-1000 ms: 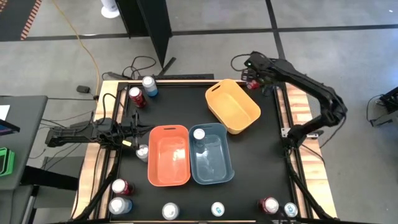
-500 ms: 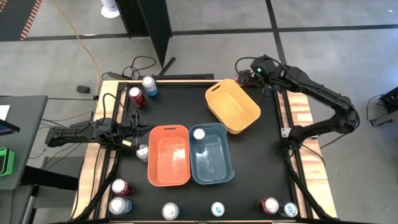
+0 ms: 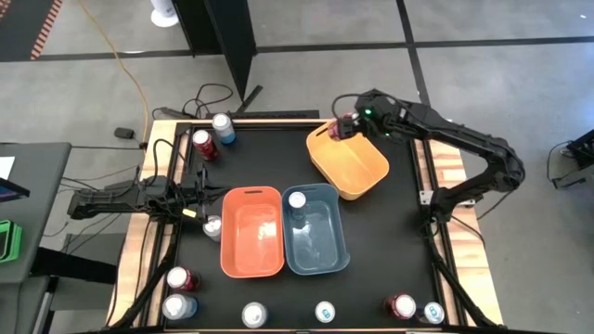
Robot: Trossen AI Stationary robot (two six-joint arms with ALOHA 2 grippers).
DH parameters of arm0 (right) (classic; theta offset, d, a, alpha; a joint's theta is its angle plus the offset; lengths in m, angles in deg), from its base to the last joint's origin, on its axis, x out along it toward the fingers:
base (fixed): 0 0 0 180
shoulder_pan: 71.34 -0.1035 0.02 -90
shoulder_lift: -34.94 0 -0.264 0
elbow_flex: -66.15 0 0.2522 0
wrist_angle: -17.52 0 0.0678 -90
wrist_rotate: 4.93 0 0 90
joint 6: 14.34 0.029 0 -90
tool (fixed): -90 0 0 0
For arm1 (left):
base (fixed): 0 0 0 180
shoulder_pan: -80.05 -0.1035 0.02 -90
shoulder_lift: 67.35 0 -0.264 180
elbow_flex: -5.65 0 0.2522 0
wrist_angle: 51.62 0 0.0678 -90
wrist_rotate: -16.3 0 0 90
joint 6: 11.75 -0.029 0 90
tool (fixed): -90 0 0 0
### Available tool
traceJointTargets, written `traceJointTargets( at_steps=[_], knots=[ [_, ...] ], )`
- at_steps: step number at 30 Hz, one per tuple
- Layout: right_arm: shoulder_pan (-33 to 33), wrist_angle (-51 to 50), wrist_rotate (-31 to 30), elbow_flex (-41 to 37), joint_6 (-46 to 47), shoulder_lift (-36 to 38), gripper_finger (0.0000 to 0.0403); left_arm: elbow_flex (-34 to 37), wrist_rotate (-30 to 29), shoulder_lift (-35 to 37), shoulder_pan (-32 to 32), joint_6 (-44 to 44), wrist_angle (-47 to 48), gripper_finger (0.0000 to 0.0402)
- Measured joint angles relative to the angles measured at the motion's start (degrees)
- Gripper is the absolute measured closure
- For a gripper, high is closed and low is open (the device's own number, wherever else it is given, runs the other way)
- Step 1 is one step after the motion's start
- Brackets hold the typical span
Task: Sort soda cans
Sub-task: Put the top right red soda can into the yellow bin
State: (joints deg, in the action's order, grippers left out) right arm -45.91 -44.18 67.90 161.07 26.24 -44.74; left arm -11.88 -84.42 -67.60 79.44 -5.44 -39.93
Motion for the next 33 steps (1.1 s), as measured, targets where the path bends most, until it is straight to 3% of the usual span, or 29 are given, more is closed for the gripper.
traceJointTargets(
  at_steps=[17,23,33],
  knots=[
    [3.33,-24.24,1.53,31.62,-8.67,-23.28,0.0099,0.00,0.00,0.00,0.00,0.24,0.05,0.0401],
    [3.67,-25.63,3.09,35.66,-11.12,-28.13,0.0099,0.00,0.00,-0.02,0.00,0.25,0.17,0.0401],
    [2.96,-25.12,4.83,35.90,-13.47,-31.09,0.0099,0.00,0.00,-0.02,0.00,-0.48,0.31,0.0401]
  ],
)
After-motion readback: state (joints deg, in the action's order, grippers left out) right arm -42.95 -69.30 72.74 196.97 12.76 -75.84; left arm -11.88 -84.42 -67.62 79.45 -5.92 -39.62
